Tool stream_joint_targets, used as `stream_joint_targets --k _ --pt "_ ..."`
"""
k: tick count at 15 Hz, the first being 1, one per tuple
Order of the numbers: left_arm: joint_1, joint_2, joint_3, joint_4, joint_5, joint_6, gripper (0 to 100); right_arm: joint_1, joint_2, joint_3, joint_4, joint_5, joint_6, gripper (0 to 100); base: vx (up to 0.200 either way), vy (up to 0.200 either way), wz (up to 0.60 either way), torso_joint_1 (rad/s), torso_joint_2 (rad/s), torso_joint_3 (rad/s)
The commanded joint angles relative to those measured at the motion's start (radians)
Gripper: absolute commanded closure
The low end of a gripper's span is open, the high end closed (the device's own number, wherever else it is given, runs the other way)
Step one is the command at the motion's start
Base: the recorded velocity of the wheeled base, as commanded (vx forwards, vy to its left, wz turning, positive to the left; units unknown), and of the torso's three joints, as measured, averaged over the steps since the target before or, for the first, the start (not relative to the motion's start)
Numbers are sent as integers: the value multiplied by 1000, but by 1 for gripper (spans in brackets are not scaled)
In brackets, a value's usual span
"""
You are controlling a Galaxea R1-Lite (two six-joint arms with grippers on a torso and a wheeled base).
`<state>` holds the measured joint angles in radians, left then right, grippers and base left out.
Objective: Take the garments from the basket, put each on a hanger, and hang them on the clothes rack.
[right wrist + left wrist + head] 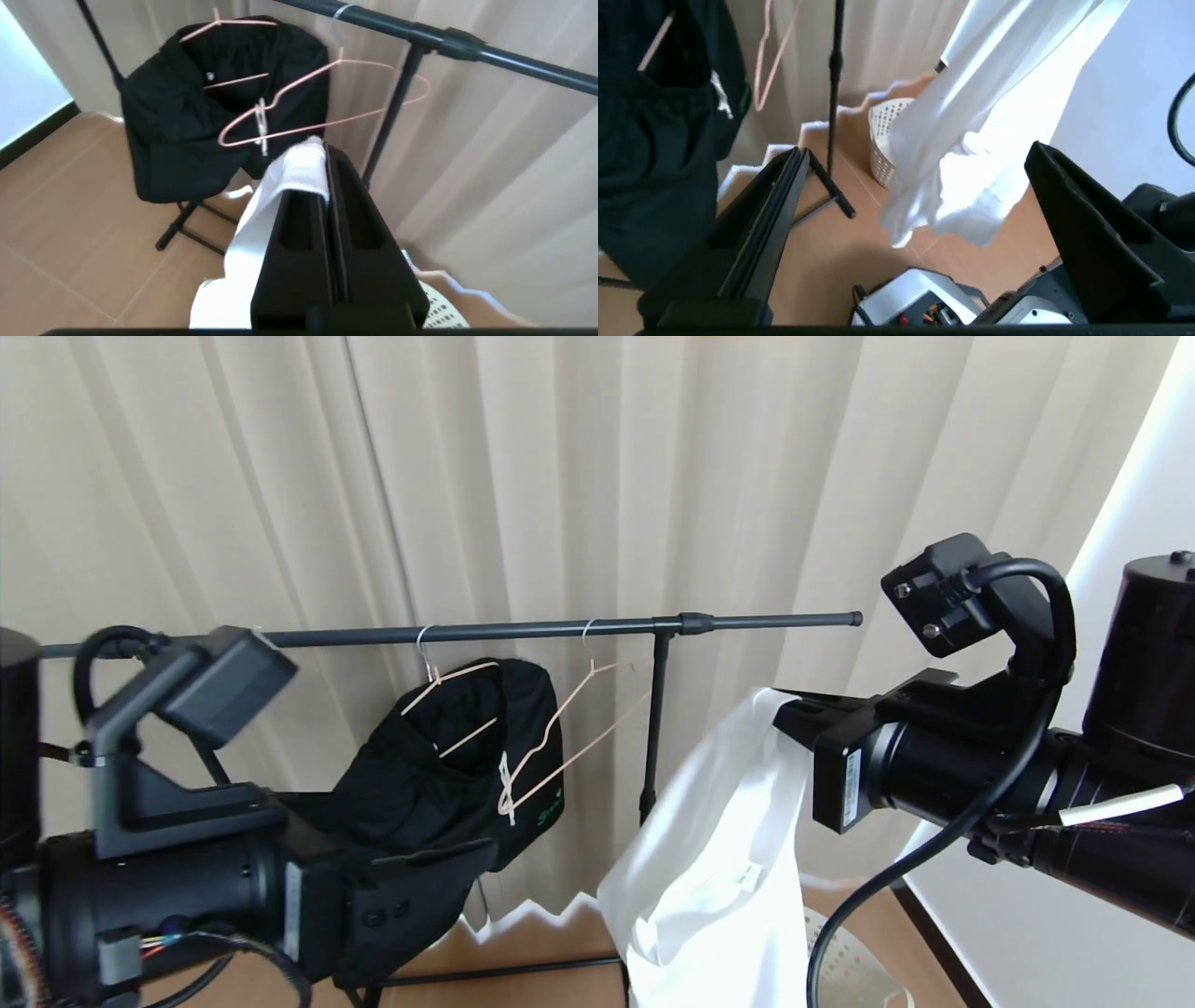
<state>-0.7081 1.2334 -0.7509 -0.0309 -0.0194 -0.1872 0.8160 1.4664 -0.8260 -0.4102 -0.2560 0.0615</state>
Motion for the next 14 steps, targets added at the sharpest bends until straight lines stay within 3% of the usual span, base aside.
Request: stream_joint_targets --k 1,6,10,14 --pt "-74 179 -70 -4 -4 -1 0 54 29 -13 -1 -5 14 100 0 0 0 0 0 0" --pt "-168 403 -228 -4 1 2 0 58 49 -13 -1 -5 14 100 0 0 0 0 0 0" --pt "-168 503 -318 -4 4 0 0 61 60 -12 -1 -8 14 100 0 0 0 0 0 0" --pt "-172 574 -354 -34 24 -43 0 78 63 -15 -1 -57 12 100 0 0 0 0 0 0"
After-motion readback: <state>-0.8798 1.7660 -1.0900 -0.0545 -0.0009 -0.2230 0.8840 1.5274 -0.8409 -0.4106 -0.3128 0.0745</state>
